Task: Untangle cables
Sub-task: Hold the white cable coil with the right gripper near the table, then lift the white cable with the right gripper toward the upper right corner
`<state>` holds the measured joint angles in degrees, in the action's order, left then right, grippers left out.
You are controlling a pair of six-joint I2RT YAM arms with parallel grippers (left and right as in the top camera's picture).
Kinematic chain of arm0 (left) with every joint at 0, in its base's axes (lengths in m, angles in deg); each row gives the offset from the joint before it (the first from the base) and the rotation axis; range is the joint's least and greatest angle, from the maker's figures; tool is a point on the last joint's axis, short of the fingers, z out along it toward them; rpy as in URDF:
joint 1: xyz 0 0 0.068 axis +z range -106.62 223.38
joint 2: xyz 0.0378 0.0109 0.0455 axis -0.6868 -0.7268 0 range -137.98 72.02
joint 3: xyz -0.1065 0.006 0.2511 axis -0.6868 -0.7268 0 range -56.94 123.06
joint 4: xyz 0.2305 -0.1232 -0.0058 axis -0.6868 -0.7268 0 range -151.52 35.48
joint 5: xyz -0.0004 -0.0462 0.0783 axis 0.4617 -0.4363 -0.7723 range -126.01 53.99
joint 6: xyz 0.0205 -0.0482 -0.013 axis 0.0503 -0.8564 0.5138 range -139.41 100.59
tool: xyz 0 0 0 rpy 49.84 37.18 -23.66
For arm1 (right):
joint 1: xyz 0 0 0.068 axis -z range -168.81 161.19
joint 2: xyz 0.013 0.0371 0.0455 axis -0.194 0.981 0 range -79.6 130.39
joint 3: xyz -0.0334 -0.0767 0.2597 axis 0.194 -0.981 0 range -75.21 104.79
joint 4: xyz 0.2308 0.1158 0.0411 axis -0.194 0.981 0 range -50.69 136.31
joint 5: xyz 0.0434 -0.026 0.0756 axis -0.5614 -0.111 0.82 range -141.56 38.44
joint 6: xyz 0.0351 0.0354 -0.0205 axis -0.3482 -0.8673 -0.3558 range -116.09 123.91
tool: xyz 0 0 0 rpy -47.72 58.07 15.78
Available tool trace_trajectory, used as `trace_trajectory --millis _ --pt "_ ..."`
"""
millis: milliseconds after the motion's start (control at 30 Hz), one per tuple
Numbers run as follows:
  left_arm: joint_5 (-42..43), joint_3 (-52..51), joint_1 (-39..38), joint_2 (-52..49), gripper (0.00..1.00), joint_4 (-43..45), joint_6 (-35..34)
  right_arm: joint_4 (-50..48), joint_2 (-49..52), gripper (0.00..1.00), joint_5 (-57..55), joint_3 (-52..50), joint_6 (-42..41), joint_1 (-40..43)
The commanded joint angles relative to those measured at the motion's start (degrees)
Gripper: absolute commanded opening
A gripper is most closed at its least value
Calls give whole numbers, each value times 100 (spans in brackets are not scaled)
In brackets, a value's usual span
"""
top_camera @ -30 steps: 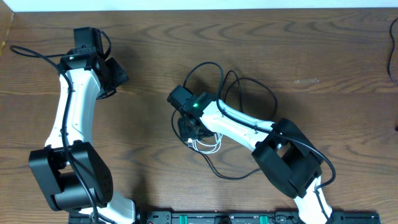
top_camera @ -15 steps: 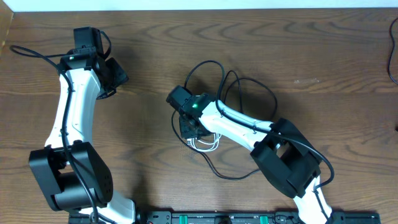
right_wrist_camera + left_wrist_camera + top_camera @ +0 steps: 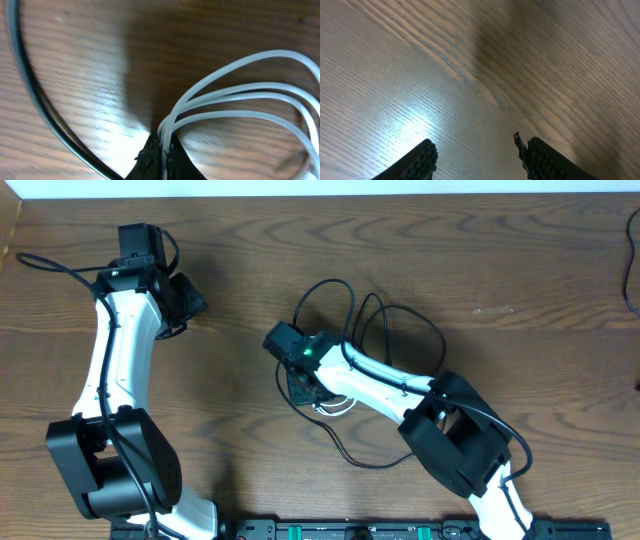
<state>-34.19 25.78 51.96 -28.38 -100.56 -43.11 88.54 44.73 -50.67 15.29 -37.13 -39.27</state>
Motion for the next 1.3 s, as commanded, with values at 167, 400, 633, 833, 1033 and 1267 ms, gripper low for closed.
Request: trace_trajectory --millis 167,400,633,833,1033,1267 --pt "13 0 13 42 80 4 55 839 -83 1 195 868 1342 315" --pt "13 0 13 42 90 4 55 1974 -787 1 761 1963 2503 839" --pt "13 0 13 42 99 4 55 3121 -1478 1 1008 3244 3202 1626" --pt "13 0 13 42 99 4 55 3248 -2002 1 1021 4188 3410 2387" --pt "13 0 13 42 99 4 52 2736 -2181 1 957 4942 3445 3377" --pt "13 0 13 42 99 4 55 1615 -2181 1 977 5447 3289 4266"
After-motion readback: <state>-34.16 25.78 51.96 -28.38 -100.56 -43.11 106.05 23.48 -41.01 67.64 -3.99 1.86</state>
